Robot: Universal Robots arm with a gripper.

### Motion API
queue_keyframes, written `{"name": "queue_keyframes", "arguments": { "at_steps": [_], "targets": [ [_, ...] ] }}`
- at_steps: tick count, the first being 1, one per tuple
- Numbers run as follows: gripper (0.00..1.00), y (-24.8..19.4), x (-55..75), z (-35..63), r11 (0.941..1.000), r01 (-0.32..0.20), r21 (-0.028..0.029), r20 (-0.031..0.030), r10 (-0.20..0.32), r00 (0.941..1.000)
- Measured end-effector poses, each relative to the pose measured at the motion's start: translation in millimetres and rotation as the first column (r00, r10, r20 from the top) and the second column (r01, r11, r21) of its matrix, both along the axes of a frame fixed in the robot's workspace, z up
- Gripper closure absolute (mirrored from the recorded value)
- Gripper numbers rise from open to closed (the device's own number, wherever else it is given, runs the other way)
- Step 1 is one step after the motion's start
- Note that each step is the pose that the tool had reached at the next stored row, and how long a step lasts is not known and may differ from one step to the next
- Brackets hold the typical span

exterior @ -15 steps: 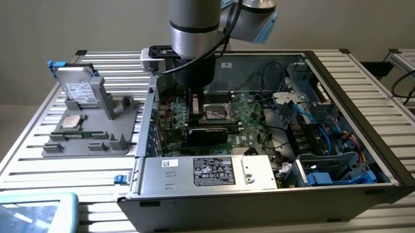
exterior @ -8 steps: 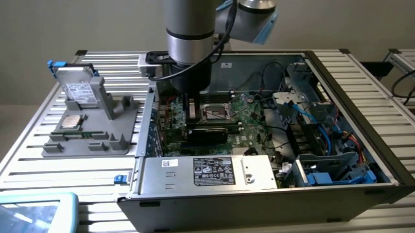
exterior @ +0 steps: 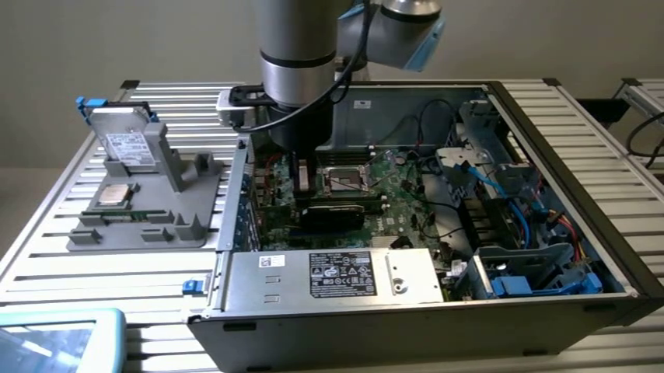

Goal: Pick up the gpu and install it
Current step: 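Press down on the gpu until it lock into place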

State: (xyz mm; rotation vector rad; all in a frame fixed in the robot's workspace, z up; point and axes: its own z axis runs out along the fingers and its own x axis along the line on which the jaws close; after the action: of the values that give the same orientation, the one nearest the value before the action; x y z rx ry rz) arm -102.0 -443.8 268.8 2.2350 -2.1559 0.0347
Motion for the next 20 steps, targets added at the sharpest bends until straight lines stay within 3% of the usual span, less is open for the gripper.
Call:
{"name": "queue_keyframes", "arguments": {
  "at_steps": [9,10,14,20],
  "targets": [
    [0.89,0.2,-0.6,-4.4,1.0000,0.000,0.0002,0.0015,0.000,1.0000],
    [0.89,0.4,-0.7,-2.4,1.0000,0.000,0.0018,0.0019,0.000,1.0000],
    [0.89,0.2,-0.1,11.3,1.0000,0.000,-0.0008,0.0012,0.000,1.0000],
    [0.89,0.2,9.0,11.8,1.0000,0.001,-0.0024,0.0005,-0.001,1.0000]
  ]
}}
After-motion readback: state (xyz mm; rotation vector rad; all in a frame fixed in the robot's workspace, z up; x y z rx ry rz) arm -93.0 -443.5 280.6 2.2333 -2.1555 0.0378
